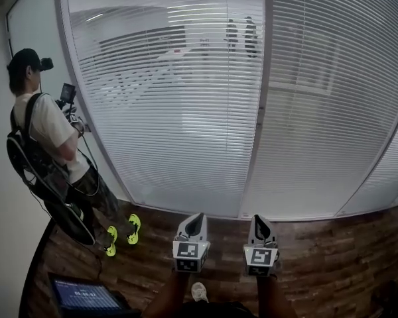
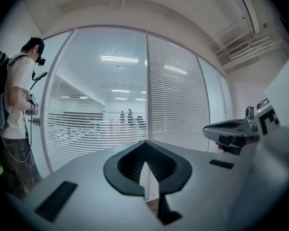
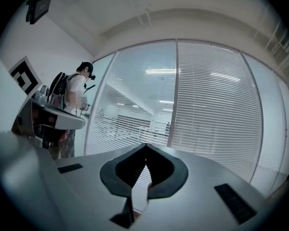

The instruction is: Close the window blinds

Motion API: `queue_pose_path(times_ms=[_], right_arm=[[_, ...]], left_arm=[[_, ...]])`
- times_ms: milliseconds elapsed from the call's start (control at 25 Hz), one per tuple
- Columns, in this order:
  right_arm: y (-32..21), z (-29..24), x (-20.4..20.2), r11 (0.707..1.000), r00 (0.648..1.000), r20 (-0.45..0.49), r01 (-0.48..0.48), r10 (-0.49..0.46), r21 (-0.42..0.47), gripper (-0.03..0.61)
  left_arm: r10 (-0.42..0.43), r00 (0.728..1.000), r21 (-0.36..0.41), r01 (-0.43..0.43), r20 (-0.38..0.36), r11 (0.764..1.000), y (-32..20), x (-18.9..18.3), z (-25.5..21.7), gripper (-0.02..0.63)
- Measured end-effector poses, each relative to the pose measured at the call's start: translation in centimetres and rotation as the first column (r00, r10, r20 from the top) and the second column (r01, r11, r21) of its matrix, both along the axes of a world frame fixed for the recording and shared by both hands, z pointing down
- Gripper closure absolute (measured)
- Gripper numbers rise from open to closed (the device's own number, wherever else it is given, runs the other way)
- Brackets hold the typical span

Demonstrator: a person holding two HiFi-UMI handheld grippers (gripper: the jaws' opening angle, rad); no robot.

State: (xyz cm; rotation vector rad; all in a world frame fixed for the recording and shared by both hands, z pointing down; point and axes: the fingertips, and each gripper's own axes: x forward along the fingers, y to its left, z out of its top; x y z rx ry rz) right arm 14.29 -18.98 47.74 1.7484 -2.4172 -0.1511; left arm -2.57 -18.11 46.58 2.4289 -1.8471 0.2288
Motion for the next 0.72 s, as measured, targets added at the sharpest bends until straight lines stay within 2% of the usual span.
queue_pose_path(times_ms=[80,240,320,720], right_arm=[[-1.3,0.0,-0.5,1.000,1.000,0.008,-0.001,0.001,-0.003,0.577],[-3.6,0.3,-1.6,1.000,1.000,-0.014,-0.010,0.010,0.003,0.577],[-4.7,0.6,-2.4,1.000,1.000,-0.013,-0.010,0.010,-0.002,0.577],[-7.7,1.6,-4.9,0.999,0.999,-0.024,-0.039,0.038,-0.015,0.577]], left_arm=[[0.013,1.000,0.003,-0.013,0.002,1.000,-1.3,-0.2,-0.1,0.621],[0.036,0.991,0.012,-0.038,0.132,0.999,-3.5,-0.4,1.0,0.621],[0.041,0.986,0.030,-0.046,0.162,0.998,-4.6,-0.9,1.1,0.621],[0.084,0.988,0.017,-0.087,0.127,0.996,-7.5,-3.6,2.2,0.621]])
